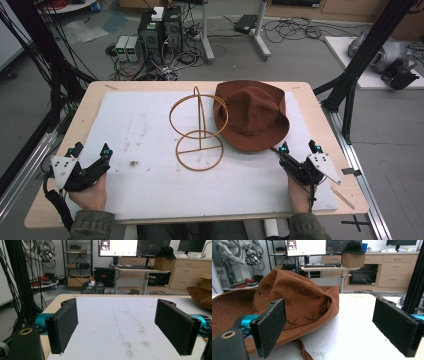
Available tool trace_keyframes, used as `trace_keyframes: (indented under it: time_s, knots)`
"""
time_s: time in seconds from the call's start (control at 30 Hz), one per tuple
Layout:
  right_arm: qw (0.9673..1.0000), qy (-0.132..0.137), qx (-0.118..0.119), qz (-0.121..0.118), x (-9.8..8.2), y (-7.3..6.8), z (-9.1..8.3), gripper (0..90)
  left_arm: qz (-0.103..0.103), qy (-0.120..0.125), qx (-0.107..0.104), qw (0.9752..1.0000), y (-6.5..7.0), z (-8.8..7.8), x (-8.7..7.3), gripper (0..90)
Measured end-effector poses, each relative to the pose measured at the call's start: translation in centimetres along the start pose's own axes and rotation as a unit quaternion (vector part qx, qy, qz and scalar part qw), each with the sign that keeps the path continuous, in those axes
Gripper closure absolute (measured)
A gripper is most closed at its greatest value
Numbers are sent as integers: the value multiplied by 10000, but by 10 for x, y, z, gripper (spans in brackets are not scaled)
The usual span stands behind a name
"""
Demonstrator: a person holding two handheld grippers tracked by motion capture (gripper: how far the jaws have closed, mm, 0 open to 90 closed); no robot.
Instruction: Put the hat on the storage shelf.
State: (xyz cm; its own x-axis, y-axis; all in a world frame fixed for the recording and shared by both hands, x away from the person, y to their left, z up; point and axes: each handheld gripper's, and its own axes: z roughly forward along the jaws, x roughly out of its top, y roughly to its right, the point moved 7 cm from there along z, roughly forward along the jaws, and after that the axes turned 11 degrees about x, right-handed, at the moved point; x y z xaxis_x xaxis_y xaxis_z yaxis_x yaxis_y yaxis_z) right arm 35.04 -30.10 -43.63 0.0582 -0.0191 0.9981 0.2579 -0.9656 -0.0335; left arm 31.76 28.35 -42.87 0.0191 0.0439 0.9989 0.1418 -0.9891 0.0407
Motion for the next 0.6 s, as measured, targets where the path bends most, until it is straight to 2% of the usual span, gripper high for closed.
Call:
trace_keyframes:
  time_s: [0.23,0.57,0.6]
  knots:
    - [10000,-76,48,42,3,-4,2,110,-8,2,0,10000,0,0,0,191]
    - [9992,-145,374,-33,11,-18,10,110,-3,-1,-9,10000,0,0,1,191]
    - [9990,-162,416,30,12,-20,10,110,-13,-13,-10,10000,0,0,1,191]
